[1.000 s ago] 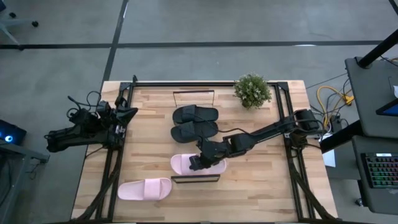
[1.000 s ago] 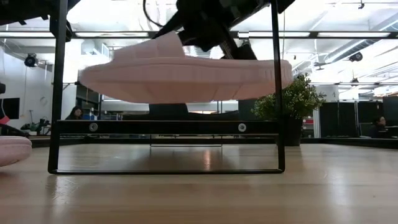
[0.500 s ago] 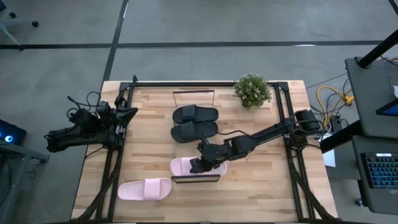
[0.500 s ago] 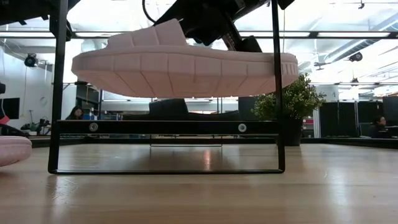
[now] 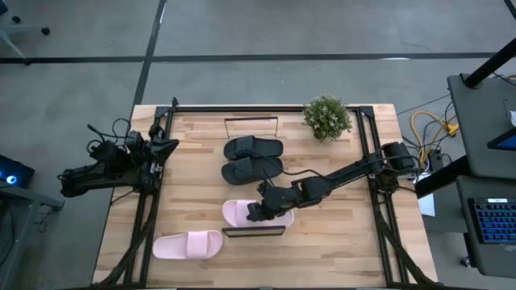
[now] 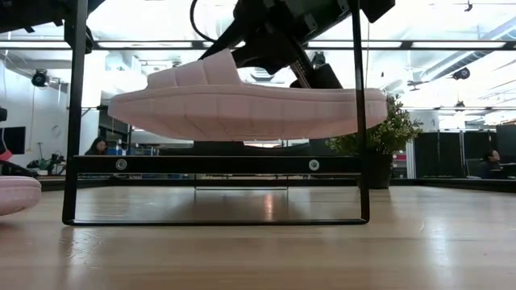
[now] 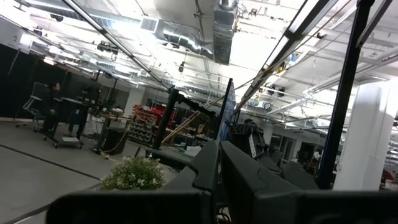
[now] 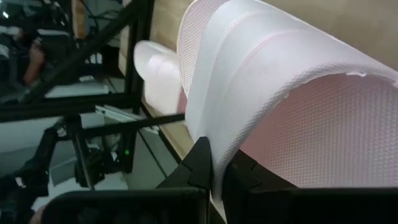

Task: Pick and place slides into the shelf
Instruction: Put the right light pink slide on the shelf

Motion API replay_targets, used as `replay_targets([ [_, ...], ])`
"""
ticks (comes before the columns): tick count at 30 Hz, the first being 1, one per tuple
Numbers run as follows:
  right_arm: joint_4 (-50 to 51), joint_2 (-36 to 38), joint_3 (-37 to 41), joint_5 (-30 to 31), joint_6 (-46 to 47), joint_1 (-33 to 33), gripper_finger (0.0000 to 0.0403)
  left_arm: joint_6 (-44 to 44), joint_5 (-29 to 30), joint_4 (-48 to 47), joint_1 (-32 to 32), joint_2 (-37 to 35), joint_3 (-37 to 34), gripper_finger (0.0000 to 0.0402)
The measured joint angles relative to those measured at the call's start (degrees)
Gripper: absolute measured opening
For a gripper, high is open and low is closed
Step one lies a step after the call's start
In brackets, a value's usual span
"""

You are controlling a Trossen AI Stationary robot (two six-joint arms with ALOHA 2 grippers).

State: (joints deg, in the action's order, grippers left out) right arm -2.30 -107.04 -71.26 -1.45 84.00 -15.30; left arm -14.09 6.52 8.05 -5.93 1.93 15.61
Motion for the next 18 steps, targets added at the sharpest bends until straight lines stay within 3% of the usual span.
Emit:
replay_targets([
  [18, -3.2, 0.0, 1.4, 1.0, -2.0, 0.2, 0.0009, 0.0, 1.3, 0.0, 0.0, 0.0, 0.0, 0.0004],
])
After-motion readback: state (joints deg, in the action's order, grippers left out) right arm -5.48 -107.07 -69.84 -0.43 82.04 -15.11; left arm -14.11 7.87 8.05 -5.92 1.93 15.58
